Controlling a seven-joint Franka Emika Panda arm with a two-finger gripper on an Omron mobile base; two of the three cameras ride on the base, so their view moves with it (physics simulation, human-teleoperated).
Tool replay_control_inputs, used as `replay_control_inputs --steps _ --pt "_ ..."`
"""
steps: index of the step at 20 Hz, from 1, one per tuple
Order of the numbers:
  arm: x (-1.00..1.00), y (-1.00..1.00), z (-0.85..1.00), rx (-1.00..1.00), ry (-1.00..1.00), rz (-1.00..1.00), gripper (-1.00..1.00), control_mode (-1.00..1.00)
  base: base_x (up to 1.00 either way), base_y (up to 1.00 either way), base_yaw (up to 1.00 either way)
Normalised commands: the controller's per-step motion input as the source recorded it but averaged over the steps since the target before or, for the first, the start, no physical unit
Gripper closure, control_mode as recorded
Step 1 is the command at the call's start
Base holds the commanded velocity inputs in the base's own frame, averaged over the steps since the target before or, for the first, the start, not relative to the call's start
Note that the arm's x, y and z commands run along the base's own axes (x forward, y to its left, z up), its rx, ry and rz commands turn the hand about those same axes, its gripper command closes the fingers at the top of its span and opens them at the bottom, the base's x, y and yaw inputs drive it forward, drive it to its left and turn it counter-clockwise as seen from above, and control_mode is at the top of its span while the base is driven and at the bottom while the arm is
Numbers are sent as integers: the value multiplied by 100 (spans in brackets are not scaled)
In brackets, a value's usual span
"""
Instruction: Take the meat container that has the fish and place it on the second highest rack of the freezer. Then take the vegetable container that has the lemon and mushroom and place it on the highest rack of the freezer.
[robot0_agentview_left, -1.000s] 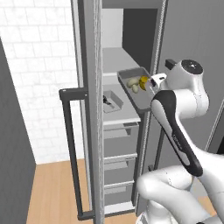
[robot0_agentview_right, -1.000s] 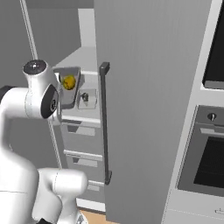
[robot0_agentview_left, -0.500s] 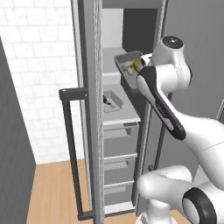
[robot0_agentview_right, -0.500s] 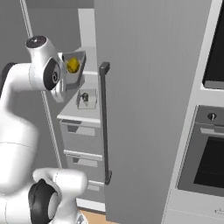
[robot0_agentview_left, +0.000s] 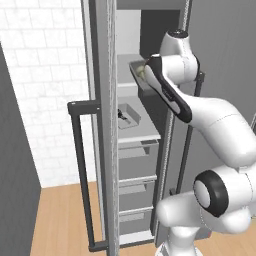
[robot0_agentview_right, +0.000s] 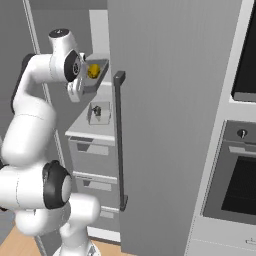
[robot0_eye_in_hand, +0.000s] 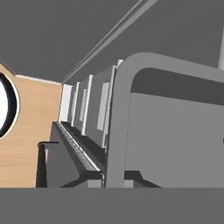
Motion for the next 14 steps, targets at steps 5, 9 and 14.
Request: replay_control_inputs --steps 5,9,14 --pt "98 7 -11 0 1 0 100 -100 0 0 0" --pt "100 15 -22 -4 0 0 100 -100 0 0 0" --pt "100 18 -14 -5 0 0 100 -100 0 0 0"
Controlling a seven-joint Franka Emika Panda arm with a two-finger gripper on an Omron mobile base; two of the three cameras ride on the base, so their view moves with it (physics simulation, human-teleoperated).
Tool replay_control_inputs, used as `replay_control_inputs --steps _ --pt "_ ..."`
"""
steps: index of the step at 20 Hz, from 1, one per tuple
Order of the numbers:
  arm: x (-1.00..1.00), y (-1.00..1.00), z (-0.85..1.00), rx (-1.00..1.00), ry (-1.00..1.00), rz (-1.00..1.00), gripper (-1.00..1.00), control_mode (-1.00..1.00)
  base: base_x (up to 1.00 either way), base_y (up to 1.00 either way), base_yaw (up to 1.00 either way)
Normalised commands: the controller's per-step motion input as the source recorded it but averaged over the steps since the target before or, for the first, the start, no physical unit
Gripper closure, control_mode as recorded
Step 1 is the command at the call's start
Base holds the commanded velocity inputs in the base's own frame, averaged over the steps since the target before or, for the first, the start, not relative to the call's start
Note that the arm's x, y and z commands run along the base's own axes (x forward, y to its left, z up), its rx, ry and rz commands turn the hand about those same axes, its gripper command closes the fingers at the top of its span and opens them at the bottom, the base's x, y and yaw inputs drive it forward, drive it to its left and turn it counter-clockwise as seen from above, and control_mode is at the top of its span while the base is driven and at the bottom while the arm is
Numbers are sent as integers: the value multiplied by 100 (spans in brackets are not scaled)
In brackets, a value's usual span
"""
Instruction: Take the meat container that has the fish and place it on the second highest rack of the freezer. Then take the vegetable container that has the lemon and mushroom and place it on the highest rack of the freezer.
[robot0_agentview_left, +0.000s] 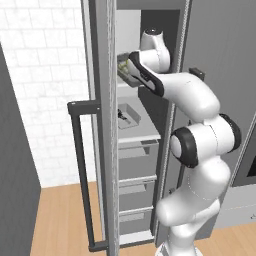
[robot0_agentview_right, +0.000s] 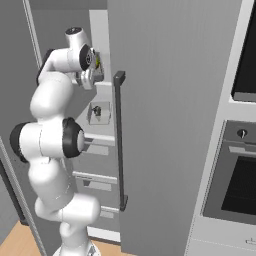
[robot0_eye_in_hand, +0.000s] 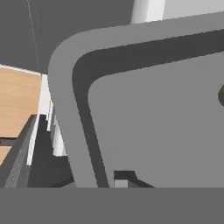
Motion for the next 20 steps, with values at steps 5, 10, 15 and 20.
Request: replay_control_inputs --steps 5,10,15,20 --pt "100 6 0 0 0 -2 100 -100 0 0 0" --pt "99 23 -2 -4 0 -4 -100 -100 0 0 0" --pt "21 13 -13 -10 -6 -2 -100 -100 0 0 0" --pt "0 3 -39 -15 -20 0 -100 -100 0 0 0"
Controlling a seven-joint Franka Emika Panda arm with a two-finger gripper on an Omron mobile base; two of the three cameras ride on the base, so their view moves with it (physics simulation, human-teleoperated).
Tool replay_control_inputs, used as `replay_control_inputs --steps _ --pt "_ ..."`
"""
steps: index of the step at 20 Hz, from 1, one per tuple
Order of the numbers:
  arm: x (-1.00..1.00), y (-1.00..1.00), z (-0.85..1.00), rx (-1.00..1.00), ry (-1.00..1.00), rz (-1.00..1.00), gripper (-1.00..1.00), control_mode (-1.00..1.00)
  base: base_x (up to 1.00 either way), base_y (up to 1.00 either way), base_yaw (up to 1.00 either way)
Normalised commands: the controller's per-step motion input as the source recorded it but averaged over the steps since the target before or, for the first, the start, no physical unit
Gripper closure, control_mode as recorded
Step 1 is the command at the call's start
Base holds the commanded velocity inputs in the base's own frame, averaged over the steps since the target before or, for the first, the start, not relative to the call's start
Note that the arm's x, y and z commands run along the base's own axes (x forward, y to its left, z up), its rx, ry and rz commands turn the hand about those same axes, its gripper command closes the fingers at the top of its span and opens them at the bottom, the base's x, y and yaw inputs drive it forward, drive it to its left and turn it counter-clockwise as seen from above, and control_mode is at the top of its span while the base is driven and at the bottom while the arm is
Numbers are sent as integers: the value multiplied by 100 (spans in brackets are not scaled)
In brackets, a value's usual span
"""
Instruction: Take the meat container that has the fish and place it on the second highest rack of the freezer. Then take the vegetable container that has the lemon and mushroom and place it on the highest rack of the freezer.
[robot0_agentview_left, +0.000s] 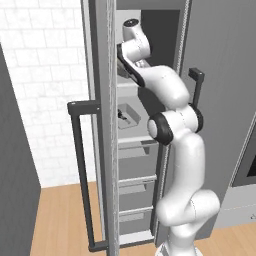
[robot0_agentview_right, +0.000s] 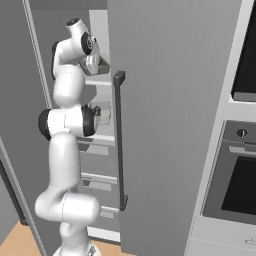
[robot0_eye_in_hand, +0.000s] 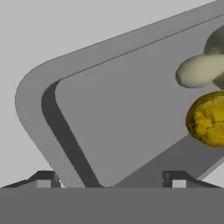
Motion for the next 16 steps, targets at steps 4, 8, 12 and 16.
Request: replay_control_inputs --steps 4,8,12,16 --pt "-9 -2 -43 -12 -21 0 -100 -100 0 0 0" --pt "-54 -74 -7 17 -10 0 -100 -100 0 0 0" --pt "-87 -73 -16 28 -18 0 -100 -100 0 0 0" --pt "-100 -1 -73 3 -22 0 -100 -100 0 0 0"
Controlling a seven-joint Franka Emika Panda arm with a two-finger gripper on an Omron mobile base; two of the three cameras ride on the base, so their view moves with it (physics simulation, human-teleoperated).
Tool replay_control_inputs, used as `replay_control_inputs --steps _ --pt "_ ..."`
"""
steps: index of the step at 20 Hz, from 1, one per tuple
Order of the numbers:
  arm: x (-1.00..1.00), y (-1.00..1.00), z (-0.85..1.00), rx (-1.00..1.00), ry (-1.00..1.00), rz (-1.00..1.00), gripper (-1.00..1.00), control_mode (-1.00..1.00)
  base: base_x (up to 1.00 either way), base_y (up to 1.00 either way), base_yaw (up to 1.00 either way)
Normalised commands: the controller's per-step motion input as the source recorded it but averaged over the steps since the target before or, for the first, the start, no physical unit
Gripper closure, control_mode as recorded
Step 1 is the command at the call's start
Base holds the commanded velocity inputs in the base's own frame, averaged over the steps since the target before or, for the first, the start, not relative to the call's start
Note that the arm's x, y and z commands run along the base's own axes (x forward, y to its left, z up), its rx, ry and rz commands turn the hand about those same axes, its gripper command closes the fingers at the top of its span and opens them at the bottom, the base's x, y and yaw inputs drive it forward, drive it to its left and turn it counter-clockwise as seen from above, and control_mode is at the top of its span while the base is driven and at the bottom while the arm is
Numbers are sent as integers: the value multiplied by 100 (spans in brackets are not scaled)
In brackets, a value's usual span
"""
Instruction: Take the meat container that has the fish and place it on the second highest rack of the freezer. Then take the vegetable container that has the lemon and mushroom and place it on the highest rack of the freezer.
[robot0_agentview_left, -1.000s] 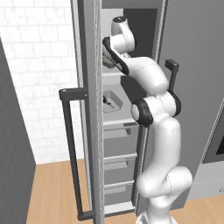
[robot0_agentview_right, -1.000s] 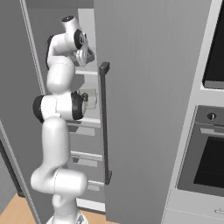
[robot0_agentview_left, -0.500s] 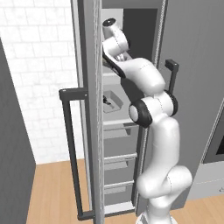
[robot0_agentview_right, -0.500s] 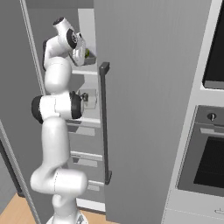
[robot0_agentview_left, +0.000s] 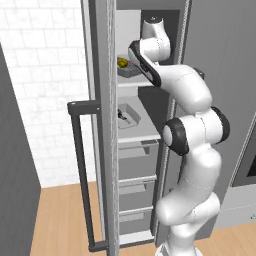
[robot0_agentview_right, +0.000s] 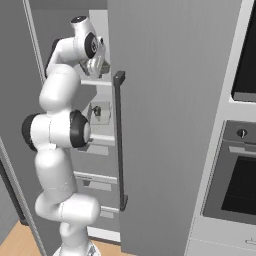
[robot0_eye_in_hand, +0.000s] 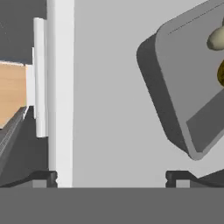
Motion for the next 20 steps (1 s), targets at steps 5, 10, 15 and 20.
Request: replay_control_inputs --steps 5,10,15,20 --pt "-100 18 -46 0 -22 3 -100 -100 0 0 0" --pt "-100 -6 9 6 -18 6 -100 -100 0 0 0" --pt "-100 -9 13 7 -5 9 -100 -100 0 0 0" --pt "-91 -2 24 4 -16 12 -100 -100 0 0 0"
